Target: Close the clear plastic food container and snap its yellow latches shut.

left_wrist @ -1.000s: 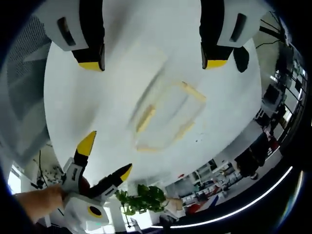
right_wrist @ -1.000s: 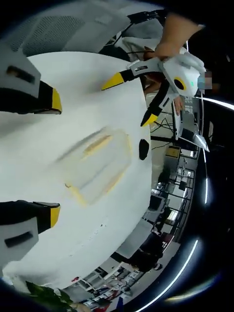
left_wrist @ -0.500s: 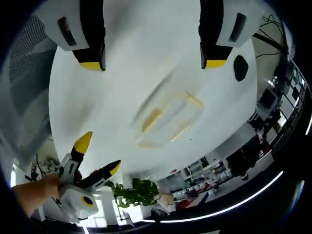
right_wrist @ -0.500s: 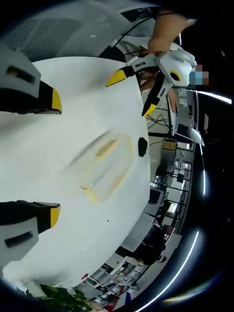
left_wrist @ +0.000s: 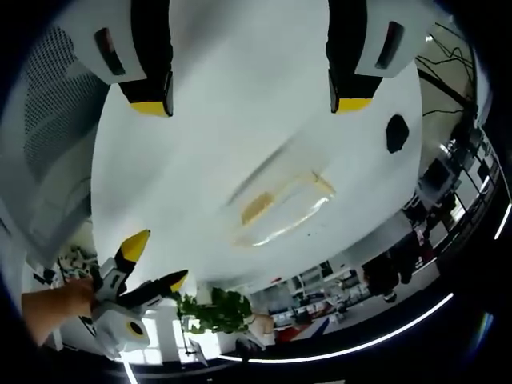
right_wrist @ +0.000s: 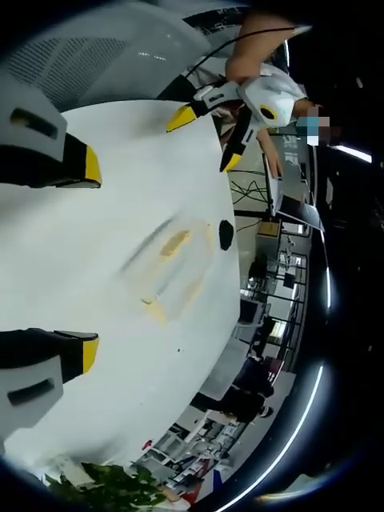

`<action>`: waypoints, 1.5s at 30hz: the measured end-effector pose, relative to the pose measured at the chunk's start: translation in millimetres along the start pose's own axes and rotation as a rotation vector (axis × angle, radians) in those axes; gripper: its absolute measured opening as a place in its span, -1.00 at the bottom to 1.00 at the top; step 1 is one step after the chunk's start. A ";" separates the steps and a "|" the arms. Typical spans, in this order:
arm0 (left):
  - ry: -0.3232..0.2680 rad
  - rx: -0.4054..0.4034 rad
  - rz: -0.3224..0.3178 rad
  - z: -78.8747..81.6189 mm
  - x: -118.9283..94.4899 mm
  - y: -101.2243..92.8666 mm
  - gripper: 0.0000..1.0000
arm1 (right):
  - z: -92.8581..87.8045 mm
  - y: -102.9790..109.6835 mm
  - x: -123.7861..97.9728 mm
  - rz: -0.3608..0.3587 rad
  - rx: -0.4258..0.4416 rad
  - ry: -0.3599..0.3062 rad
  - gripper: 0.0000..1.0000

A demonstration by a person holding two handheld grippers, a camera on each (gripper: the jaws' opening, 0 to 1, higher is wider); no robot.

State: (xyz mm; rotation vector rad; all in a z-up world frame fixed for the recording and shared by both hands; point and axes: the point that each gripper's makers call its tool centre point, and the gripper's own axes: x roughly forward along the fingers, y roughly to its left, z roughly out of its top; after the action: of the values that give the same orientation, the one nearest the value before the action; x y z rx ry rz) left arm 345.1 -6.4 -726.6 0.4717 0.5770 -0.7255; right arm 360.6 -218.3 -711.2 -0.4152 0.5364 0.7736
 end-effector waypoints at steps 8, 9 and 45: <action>-0.009 -0.040 0.011 -11.0 -10.4 -7.7 0.54 | -14.8 12.6 -12.3 -0.005 0.028 -0.013 0.42; -0.008 -0.039 0.012 -12.0 -11.2 -8.8 0.54 | -15.9 12.7 -13.5 -0.008 0.035 -0.013 0.42; -0.007 -0.159 0.040 -36.9 -23.2 -20.2 0.53 | -42.3 26.6 -21.4 -0.015 0.096 0.003 0.45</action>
State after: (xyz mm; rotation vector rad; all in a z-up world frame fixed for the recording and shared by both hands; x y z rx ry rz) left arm 304.5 12.8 -743.4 0.3323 0.6120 -0.6373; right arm 315.4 -235.3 -736.0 -0.3309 0.5706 0.7302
